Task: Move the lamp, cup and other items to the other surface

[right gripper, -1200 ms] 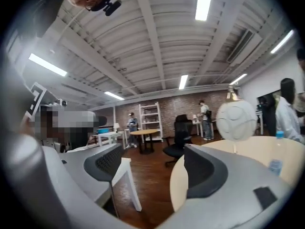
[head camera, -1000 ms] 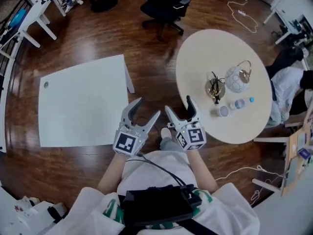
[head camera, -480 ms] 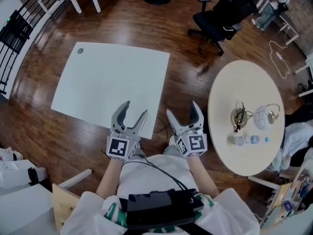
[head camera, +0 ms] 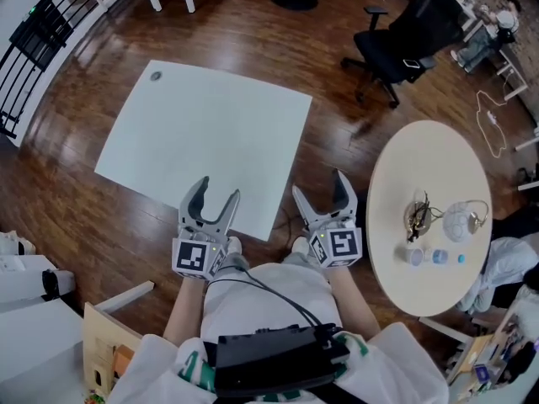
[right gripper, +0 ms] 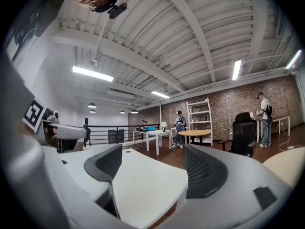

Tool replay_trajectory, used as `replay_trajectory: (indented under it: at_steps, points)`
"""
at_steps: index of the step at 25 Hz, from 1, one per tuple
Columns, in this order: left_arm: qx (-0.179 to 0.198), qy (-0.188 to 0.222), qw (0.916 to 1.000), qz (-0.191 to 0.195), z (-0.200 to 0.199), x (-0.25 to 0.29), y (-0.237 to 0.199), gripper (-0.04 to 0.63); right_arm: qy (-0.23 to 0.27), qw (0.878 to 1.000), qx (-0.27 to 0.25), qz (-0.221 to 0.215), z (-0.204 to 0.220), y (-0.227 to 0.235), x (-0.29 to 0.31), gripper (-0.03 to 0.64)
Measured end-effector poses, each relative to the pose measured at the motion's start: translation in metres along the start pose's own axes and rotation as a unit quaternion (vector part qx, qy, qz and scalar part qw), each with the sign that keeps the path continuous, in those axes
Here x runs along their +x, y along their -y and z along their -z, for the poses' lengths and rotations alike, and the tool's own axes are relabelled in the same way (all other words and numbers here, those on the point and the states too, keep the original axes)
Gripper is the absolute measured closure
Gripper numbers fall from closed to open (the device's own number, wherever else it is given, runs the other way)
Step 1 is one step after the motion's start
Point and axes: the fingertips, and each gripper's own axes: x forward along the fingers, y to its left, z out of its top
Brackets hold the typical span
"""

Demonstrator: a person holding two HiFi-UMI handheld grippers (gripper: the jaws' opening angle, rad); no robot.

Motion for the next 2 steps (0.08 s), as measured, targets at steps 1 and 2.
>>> replay_trajectory:
  at_steps: [1, 2]
  points:
    - [0.001, 0.000, 1.0000, -0.001, -0.0005, -0.0008, -0.0030, 0.313, -0.005, 1.000, -0.010, -0.003, 0.0005, -0.0038, 0.0025, 0.187]
    - [0.003, 0.000, 1.0000, -0.002, -0.0011, -0.0016, -0.0061, 0.313, -0.011, 1.000, -0.021, -0.006, 0.0009, -0.0080, 0.0051, 0.187]
